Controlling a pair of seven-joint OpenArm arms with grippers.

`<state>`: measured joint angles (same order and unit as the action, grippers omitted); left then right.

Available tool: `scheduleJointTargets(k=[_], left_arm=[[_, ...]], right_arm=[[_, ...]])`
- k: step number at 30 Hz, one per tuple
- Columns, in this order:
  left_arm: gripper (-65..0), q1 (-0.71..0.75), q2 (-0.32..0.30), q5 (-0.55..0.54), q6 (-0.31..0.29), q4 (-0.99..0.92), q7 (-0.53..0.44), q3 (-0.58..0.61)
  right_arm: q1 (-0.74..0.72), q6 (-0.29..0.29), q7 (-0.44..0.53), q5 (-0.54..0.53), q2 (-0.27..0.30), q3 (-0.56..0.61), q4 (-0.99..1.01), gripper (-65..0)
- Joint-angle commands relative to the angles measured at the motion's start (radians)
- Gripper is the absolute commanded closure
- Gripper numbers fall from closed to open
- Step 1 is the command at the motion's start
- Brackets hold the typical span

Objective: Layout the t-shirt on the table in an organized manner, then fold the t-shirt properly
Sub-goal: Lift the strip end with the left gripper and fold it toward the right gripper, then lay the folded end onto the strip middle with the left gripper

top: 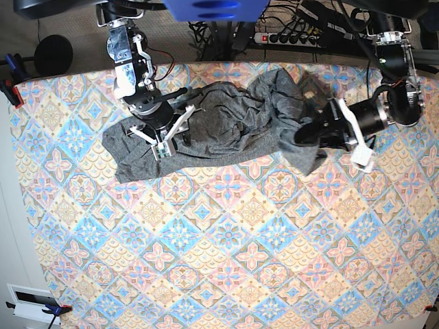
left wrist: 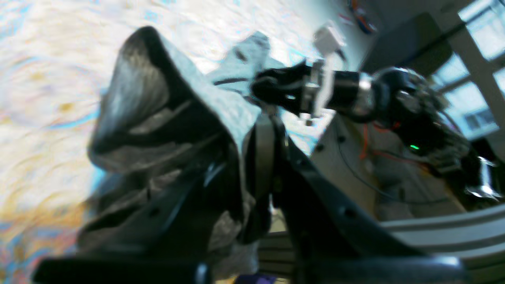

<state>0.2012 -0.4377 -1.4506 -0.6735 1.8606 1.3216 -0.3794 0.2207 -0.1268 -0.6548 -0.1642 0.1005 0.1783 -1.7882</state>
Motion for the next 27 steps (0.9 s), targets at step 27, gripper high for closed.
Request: scheduleJointTargets(k=[27], left_arm=[[0.0,0.040,-0.077,-0.033,0.019,0.017,0.075,-0.290]], right_arm=[[-0.010,-0.001,0.025,-0.008,0.002,-0.003,-0.015,-18.7]])
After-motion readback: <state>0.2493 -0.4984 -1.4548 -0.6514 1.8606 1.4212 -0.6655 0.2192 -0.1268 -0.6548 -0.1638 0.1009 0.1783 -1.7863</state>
